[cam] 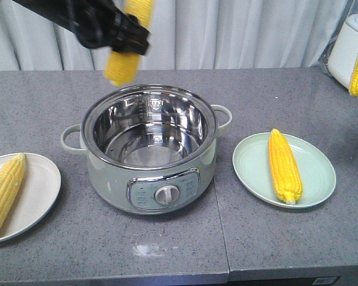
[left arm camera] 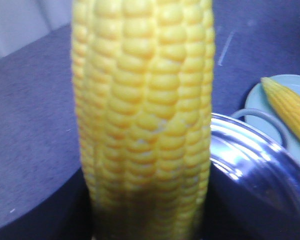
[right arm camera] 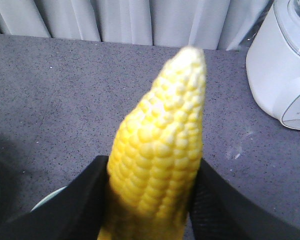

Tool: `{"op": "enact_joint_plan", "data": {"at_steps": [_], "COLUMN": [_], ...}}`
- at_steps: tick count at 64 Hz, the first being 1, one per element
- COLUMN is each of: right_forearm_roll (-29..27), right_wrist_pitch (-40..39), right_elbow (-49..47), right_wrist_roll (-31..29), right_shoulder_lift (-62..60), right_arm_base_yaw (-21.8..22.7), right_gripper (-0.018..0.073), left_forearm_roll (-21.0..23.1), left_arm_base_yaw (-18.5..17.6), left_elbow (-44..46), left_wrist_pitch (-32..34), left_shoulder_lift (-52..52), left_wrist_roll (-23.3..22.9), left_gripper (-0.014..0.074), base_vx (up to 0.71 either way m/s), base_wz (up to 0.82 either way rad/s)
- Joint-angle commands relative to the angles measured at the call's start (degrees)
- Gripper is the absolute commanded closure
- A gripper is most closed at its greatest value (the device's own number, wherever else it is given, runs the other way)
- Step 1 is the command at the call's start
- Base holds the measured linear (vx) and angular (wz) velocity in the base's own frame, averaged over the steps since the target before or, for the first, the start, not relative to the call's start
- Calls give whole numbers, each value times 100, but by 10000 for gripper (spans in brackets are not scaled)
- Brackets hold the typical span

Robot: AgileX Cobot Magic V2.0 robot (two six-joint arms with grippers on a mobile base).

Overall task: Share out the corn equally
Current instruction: 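Lift the corn cob out of the pot with the left gripper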

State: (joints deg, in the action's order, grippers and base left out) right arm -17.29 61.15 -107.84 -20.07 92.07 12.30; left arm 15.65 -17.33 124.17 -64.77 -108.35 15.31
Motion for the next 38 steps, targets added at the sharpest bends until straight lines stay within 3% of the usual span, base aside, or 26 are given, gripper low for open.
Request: {"op": "enact_joint_plan", "data": {"at_steps": [1, 11, 20, 38], "right_forearm_roll": [-97, -97, -97, -97], "right_wrist_pitch": [-352, -352, -352, -352], "right_elbow": [-155, -155, -155, -155], "right_wrist_roll": [-9, -9, -9, -9], "right_shoulder_lift": [-239, -239, -239, -239], "right_arm_base_yaw": [26, 26, 26, 26], "right_gripper": [344, 344, 344, 344], "left_forearm_roll": [-291, -768, -1127, -2053], "left_arm_base_yaw": [220, 578, 869, 1011], "left_elbow": [182, 177, 172, 68], "left_wrist_pitch": [72, -238, -331, -565], "left_shoulder_lift": [567, 925, 1204, 1340], "left_wrist_roll": [-317, -351, -726, -1211], "left_gripper": [602, 602, 602, 602], "base_vx": [0, 0, 0, 0], "base_wz": [0, 0, 0, 0]}}
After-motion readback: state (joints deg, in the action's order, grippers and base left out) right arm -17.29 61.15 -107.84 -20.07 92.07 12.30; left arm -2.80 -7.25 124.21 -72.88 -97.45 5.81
